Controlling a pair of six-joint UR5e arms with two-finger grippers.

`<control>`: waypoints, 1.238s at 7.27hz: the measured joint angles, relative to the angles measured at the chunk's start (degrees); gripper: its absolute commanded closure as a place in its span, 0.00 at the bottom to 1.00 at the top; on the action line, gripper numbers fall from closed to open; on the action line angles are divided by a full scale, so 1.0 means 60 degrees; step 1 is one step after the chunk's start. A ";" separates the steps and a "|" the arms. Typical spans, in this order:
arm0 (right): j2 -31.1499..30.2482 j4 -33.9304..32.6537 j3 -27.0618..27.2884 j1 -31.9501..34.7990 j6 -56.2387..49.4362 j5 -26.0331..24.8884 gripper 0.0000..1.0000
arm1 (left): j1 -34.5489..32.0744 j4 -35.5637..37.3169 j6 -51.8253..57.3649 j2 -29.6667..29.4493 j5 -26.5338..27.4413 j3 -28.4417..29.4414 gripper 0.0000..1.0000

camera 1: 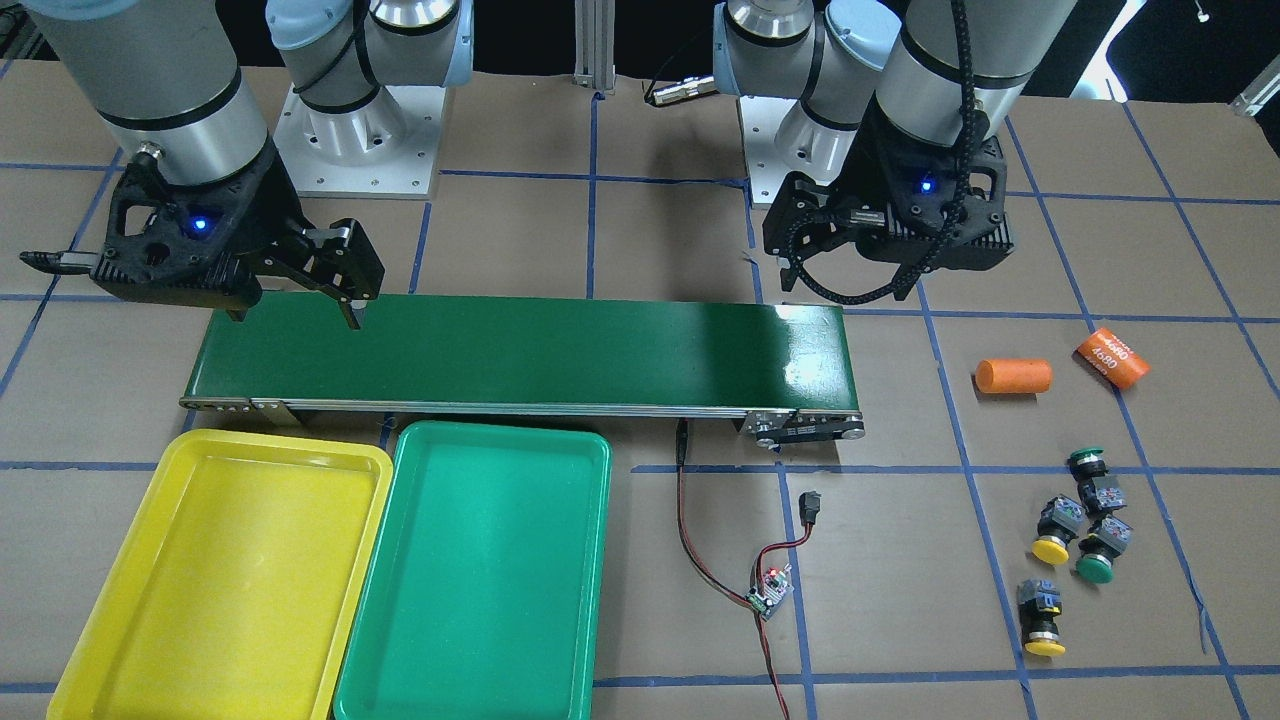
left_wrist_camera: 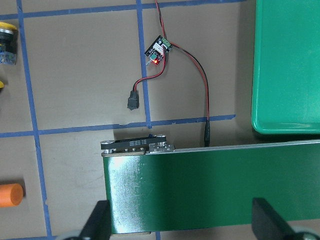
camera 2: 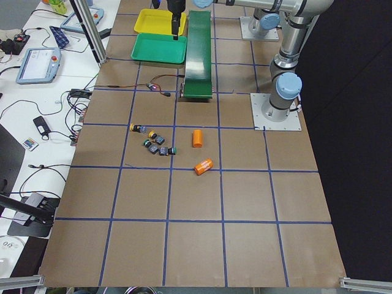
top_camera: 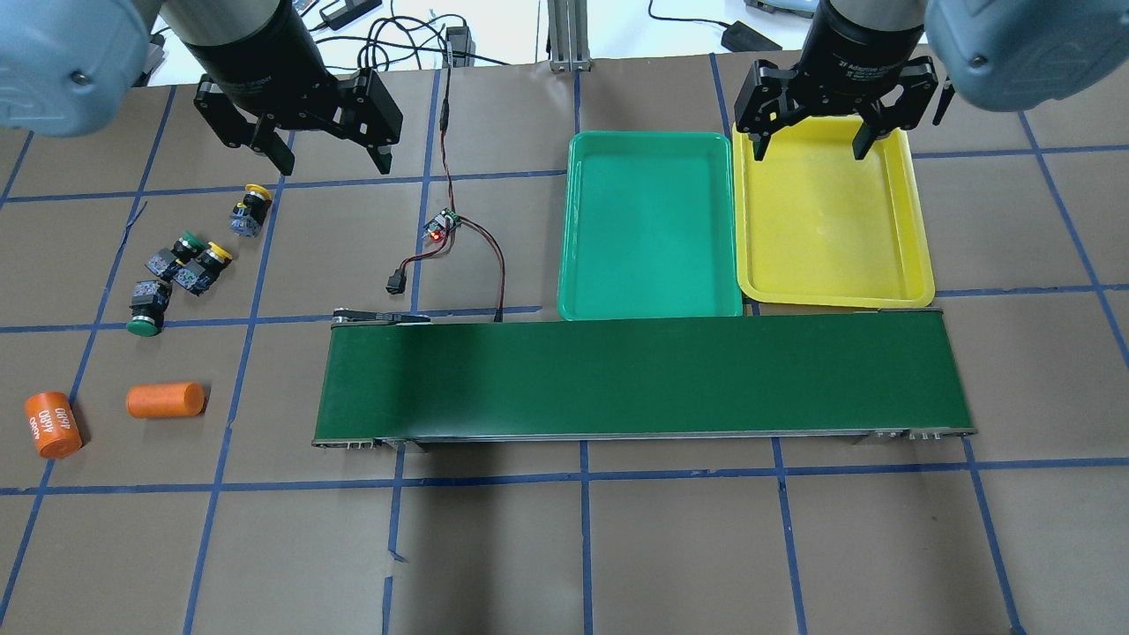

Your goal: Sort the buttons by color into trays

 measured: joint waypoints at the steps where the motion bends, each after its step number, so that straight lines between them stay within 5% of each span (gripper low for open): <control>1: 0.0000 0.0002 0.0000 0.0000 0.0001 0.0000 0.00 | -0.0010 0.0000 0.0000 0.0000 -0.0006 -0.0004 0.00; 9: 0.0014 -0.0006 0.0001 0.0000 0.0005 0.0000 0.00 | 0.0178 -0.0020 0.0158 -0.0068 0.0061 -0.0034 0.00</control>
